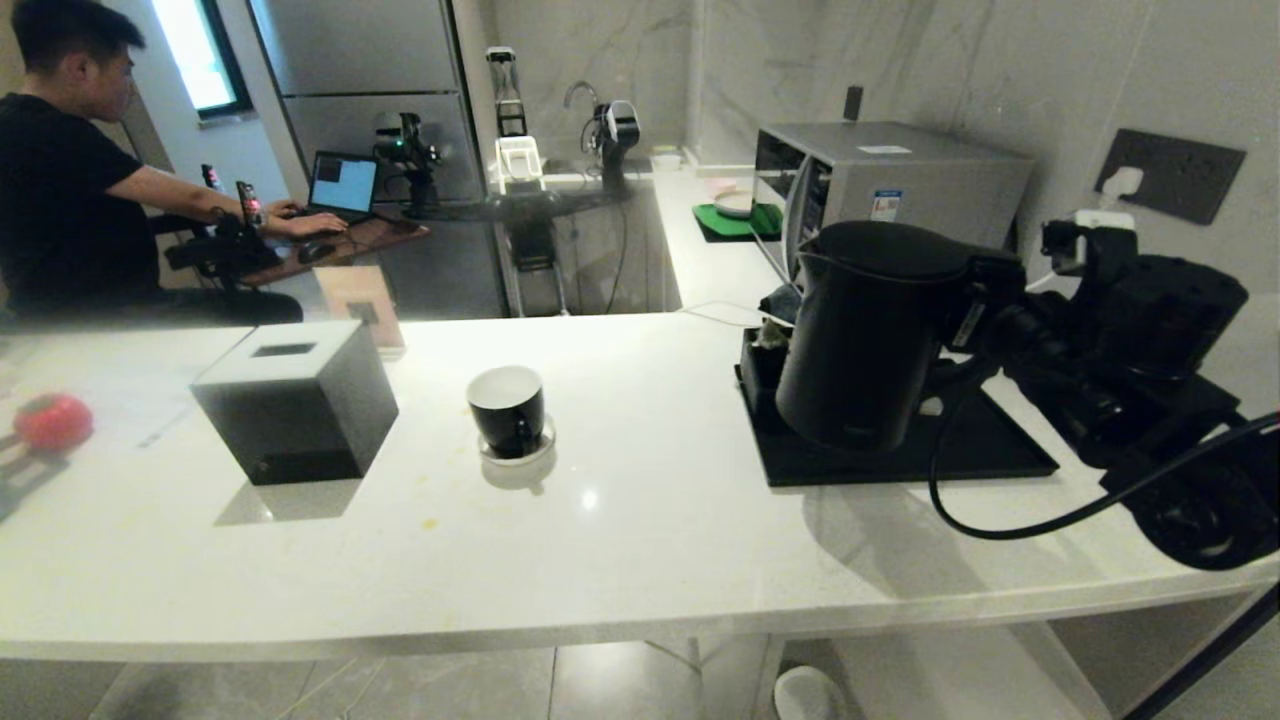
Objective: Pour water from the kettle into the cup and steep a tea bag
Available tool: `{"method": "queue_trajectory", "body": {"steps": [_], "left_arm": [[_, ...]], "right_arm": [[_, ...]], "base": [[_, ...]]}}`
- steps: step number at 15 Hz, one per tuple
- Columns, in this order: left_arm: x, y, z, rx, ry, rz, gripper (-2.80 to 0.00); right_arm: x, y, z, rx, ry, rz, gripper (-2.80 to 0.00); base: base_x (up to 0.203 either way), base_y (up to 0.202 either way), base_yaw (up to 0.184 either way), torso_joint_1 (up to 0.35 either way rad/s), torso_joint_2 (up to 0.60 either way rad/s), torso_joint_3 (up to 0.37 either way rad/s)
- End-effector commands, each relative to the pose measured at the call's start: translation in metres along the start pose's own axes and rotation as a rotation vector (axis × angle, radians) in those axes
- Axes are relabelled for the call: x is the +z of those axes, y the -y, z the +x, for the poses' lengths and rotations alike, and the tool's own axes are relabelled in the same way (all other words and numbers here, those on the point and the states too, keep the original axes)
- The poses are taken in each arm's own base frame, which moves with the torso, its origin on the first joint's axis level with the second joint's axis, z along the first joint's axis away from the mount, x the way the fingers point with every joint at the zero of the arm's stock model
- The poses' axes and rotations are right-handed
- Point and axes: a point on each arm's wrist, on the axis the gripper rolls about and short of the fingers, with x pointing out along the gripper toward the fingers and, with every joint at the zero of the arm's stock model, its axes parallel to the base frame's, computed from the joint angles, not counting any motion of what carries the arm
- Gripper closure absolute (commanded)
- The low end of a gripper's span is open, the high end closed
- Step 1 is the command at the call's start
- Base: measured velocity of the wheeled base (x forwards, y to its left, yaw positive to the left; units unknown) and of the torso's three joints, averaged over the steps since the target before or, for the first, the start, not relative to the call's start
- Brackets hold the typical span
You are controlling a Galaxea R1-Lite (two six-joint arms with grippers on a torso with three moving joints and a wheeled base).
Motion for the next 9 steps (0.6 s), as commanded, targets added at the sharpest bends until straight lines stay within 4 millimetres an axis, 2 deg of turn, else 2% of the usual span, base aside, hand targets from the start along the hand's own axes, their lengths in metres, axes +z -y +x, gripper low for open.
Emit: {"method": "queue_trajectory", "body": {"steps": [1,9], "left_arm": [[0.0,0.0,0.0,0.001,0.001,-0.001,0.0],[0.0,0.0,0.0,0.001,0.001,-0.001,0.0]], "right_arm": [[0.0003,0.0006,-0.0001,-0.005,0.004,0.0,0.0],[-0.0006,0.0007,-0.0001,-0.005,0.001,-0.001,0.0]], "base": [[0.0,0.197,-0.002,0.002,0.0,0.004],[0.0,0.196,0.0,0.002,0.0,0.003]]}}
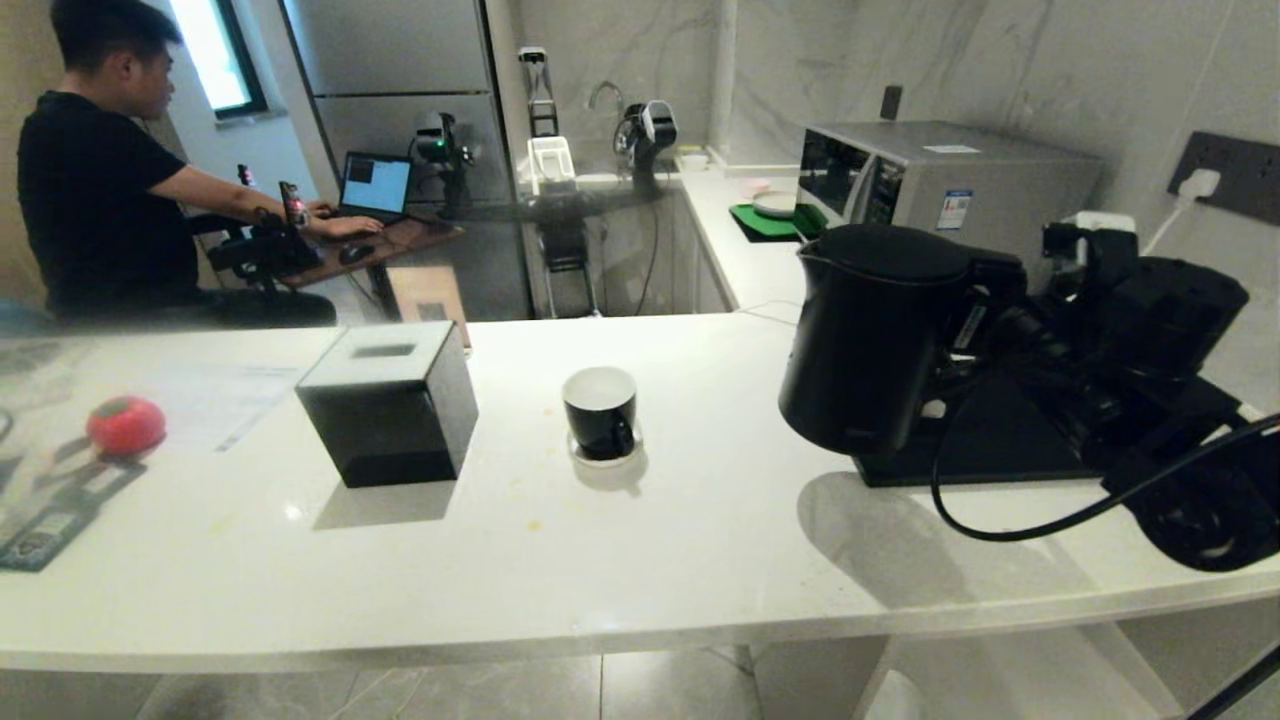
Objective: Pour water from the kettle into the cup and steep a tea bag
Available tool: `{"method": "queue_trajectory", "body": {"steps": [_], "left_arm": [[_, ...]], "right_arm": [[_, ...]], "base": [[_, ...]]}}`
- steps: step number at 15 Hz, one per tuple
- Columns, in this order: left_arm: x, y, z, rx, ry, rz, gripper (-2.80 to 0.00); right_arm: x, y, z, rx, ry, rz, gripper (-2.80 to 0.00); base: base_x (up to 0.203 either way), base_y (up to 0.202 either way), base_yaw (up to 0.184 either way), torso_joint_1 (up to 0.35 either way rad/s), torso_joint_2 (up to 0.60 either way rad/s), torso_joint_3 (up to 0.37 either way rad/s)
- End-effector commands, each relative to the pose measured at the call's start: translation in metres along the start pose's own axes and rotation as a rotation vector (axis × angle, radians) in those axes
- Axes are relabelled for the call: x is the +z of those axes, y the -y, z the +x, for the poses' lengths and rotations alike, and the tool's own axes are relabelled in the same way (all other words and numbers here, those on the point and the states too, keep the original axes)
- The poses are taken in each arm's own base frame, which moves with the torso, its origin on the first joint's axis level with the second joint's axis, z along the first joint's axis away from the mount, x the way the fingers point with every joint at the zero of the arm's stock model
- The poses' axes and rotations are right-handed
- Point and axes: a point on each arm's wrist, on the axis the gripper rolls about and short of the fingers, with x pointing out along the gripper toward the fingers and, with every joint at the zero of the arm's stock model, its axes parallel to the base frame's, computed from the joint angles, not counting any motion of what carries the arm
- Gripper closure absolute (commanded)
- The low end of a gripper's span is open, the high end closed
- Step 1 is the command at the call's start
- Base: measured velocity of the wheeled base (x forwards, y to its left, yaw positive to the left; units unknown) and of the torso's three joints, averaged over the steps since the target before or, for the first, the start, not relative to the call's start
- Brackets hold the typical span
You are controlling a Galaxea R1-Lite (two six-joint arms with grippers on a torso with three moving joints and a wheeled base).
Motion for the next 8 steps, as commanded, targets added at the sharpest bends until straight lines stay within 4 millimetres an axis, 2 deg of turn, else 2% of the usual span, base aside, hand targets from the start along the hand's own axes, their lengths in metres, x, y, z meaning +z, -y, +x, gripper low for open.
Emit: {"method": "queue_trajectory", "body": {"steps": [1,8], "left_arm": [[0.0001,0.0,0.0,0.001,0.001,0.0,0.0],[0.0001,0.0,0.0,0.001,0.001,0.001,0.0]], "right_arm": [[-0.0004,-0.0005,0.0003,0.0,0.004,0.001,0.0],[-0.0016,-0.0002,-0.0003,-0.001,-0.001,0.0,0.0]], "base": [[0.0,0.197,0.0,0.003,0.0,-0.001],[0.0,0.187,-0.001,0.002,0.0,0.002]]}}
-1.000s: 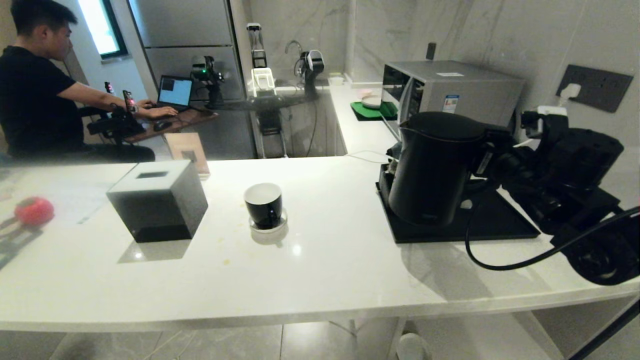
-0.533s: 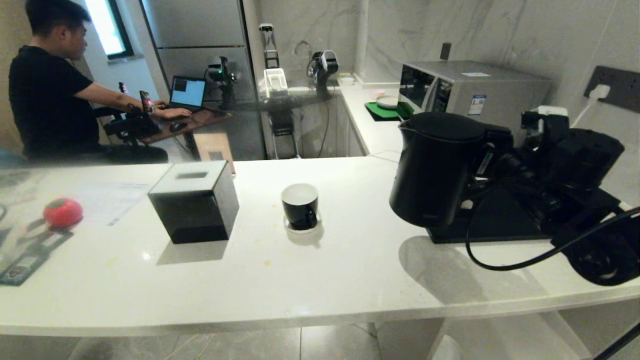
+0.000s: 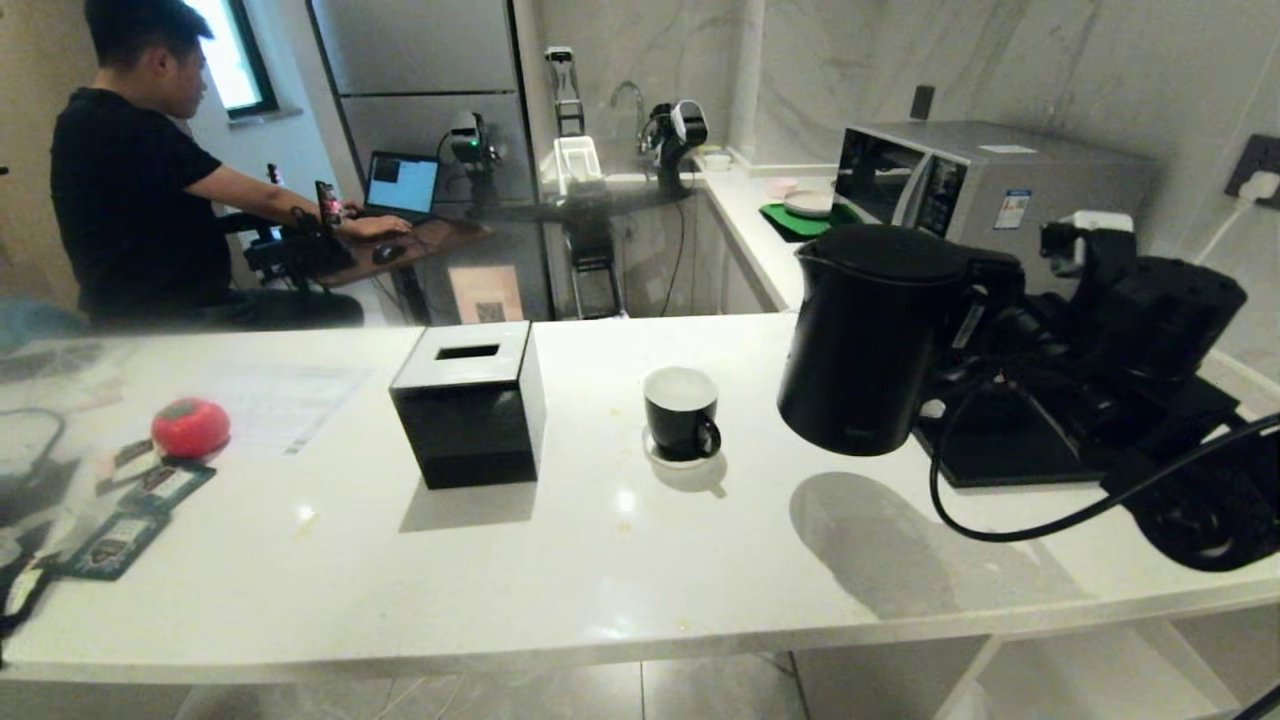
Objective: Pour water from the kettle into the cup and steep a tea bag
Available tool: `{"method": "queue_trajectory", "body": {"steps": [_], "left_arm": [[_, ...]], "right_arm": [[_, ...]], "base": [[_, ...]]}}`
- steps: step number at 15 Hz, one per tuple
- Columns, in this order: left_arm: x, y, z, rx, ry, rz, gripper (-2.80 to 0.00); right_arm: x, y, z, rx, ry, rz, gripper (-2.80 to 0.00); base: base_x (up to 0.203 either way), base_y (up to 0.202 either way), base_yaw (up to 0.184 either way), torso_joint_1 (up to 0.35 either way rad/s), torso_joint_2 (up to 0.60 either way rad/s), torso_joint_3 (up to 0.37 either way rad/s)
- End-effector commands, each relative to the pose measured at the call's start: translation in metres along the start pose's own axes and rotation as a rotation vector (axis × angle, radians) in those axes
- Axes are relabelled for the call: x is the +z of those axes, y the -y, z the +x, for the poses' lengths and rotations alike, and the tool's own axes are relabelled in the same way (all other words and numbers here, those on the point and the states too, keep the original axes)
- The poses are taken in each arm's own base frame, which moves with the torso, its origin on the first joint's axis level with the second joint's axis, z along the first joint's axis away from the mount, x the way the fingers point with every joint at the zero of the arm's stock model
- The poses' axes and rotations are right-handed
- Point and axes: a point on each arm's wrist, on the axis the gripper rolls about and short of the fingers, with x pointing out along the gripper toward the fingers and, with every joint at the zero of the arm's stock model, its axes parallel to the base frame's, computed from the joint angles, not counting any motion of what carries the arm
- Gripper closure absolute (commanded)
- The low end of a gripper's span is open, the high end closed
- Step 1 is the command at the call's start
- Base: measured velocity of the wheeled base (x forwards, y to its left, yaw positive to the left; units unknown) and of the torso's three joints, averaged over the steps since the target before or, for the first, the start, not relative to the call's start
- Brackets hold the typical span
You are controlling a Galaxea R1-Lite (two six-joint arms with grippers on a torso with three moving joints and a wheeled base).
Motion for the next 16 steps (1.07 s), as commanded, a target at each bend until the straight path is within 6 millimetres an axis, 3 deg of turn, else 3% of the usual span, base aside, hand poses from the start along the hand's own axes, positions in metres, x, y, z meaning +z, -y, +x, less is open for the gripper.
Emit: {"method": "queue_trajectory", "body": {"steps": [1,16], "left_arm": [[0.0,0.0,0.0,0.0,0.001,0.0,0.0],[0.0,0.0,0.0,0.0,0.001,0.0,0.0]], "right_arm": [[-0.0013,0.0003,-0.0002,-0.003,0.0,0.0,0.0],[0.0009,-0.0063,-0.0024,0.017,0.001,0.001,0.0]], "base": [[0.0,0.079,-0.007,0.002,0.0,0.005],[0.0,0.0,0.0,0.0,0.0,0.0]]}}
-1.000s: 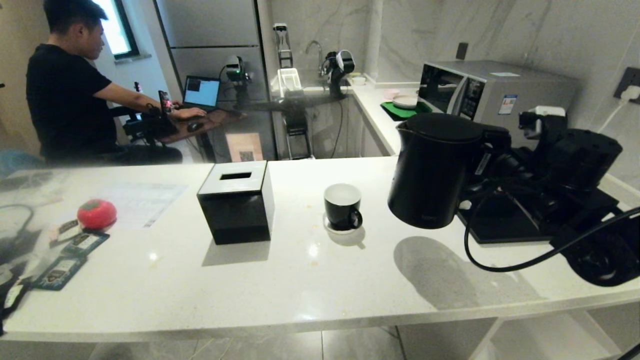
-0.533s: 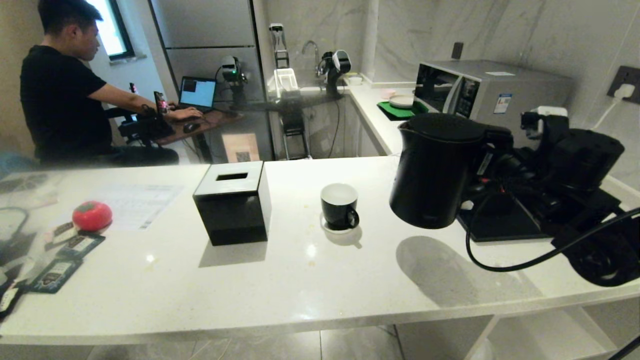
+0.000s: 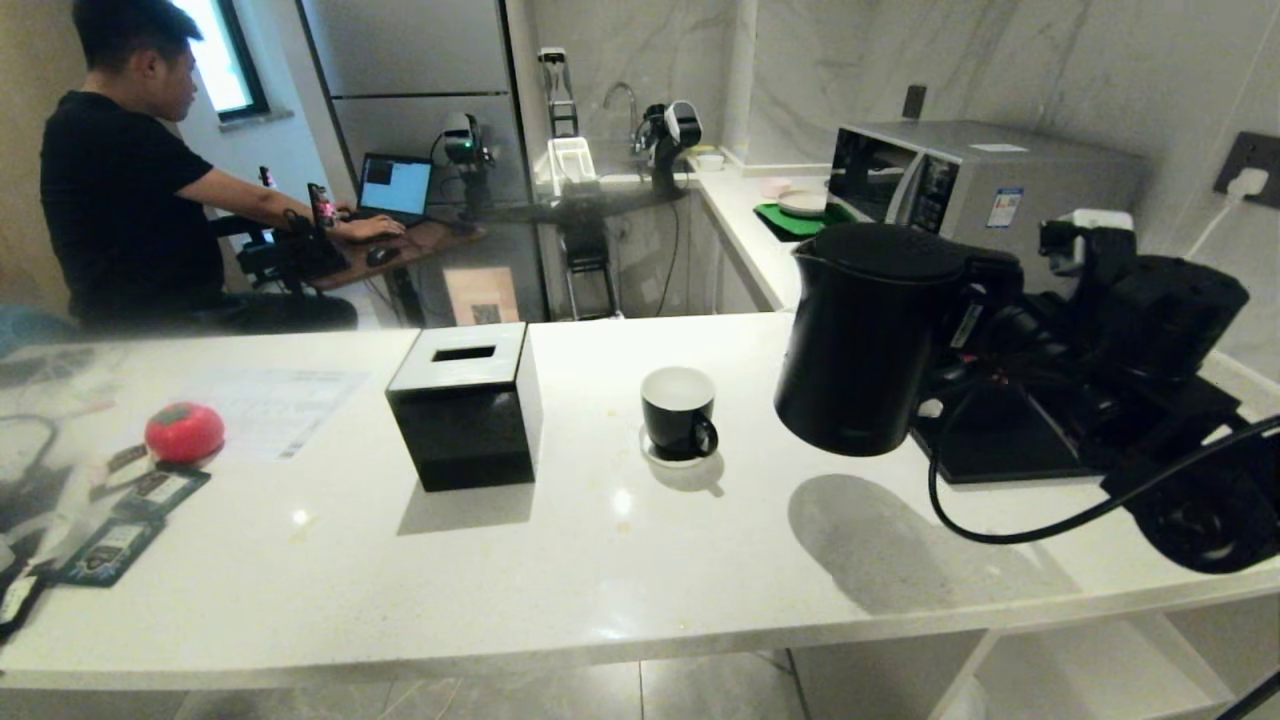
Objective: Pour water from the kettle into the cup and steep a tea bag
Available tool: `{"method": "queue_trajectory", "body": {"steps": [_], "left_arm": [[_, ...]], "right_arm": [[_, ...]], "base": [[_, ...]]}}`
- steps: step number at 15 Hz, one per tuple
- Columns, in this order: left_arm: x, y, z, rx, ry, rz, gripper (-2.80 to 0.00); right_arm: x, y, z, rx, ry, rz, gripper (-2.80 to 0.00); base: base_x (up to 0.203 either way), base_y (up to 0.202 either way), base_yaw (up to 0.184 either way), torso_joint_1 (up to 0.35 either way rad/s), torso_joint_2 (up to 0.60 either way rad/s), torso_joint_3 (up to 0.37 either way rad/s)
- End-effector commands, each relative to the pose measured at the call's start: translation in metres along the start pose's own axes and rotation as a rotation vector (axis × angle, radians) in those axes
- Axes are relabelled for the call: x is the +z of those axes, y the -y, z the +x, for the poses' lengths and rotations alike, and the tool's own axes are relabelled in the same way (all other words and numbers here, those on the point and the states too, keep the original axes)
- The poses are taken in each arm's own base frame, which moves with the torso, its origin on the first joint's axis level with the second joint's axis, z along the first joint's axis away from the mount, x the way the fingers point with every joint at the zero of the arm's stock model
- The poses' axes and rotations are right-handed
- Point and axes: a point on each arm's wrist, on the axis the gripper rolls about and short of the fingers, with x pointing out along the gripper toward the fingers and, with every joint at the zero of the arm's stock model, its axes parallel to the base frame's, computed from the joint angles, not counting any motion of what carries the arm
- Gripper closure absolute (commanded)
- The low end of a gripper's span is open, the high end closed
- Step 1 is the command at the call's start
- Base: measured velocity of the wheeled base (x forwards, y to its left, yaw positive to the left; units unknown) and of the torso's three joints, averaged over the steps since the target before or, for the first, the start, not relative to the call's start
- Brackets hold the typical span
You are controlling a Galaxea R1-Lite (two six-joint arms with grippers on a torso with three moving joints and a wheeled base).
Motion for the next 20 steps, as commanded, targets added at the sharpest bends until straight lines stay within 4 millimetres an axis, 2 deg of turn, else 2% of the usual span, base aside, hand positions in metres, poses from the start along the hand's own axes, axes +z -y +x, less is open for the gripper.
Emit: {"method": "queue_trajectory", "body": {"steps": [1,4,7,12,20], "left_arm": [[0.0,0.0,0.0,0.0,-0.001,0.0,0.0],[0.0,0.0,0.0,0.0,0.001,0.0,0.0],[0.0,0.0,0.0,0.0,0.001,-0.002,0.0],[0.0,0.0,0.0,0.0,0.001,-0.001,0.0],[0.0,0.0,0.0,0.0,0.001,0.0,0.0]], "right_arm": [[0.0,-0.003,-0.001,0.006,-0.002,-0.002,0.0],[0.006,-0.005,-0.002,0.023,0.013,-0.058,0.0],[0.003,-0.005,0.0,0.042,0.002,-0.086,0.0],[-0.009,-0.01,0.015,0.04,-0.008,-0.125,0.0],[-0.025,-0.015,0.024,0.051,-0.052,-0.2,0.0]], "base": [[0.0,0.0,0.0,0.0,0.0,0.0],[0.0,0.0,0.0,0.0,0.0,0.0],[0.0,0.0,0.0,0.0,0.0,0.0],[0.0,0.0,0.0,0.0,0.0,0.0],[0.0,0.0,0.0,0.0,0.0,0.0]]}}
